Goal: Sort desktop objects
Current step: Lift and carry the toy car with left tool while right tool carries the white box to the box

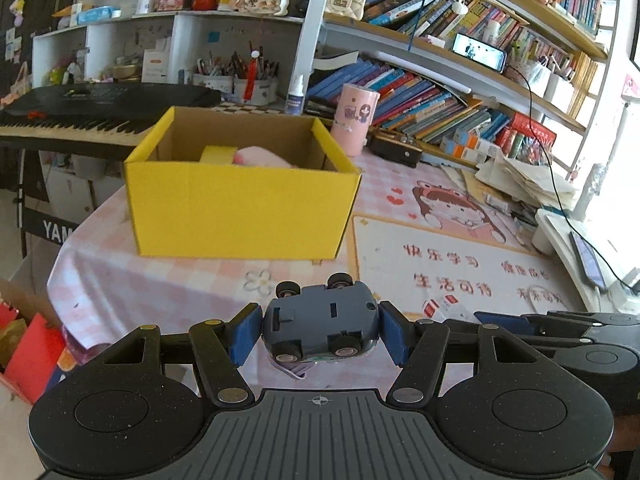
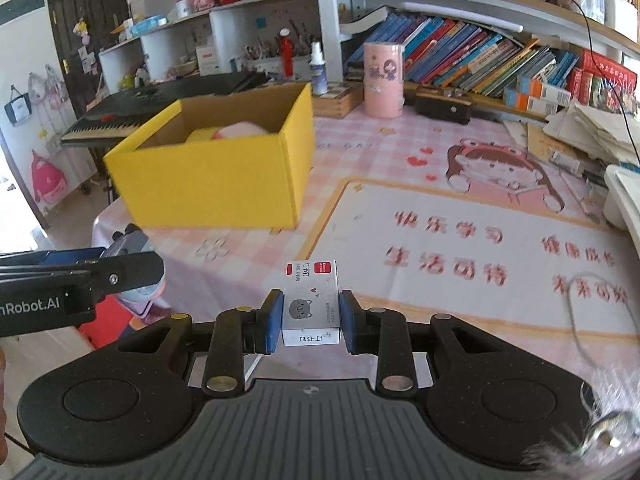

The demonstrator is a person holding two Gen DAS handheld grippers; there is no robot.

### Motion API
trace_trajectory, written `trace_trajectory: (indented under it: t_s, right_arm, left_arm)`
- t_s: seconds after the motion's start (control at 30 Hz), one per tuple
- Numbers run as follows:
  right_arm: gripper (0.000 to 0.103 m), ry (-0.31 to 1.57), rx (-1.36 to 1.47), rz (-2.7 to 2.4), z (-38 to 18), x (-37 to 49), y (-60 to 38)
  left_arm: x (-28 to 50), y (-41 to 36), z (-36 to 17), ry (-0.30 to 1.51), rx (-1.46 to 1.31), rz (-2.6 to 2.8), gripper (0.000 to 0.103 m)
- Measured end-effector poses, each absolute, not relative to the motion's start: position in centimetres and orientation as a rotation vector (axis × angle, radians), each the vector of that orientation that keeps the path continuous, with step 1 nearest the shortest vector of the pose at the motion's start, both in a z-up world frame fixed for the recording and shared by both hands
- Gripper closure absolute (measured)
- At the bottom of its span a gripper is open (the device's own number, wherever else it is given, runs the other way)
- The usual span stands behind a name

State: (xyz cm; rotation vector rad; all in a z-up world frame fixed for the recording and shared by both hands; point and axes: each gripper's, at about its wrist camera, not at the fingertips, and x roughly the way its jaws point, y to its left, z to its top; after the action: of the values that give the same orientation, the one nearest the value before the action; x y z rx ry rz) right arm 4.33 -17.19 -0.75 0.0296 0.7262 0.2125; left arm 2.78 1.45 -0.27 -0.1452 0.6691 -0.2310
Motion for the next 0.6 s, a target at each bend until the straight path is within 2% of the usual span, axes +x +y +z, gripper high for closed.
trace_trajectory:
  t_s: [0.6]
  right_arm:
    - [0.075,0.743,-0.022,0.301,-0.8,2.1,-11.4]
  left_arm:
    - [-0.4,6.6,-0.4,0.654,-0.18,-0.164,0.041]
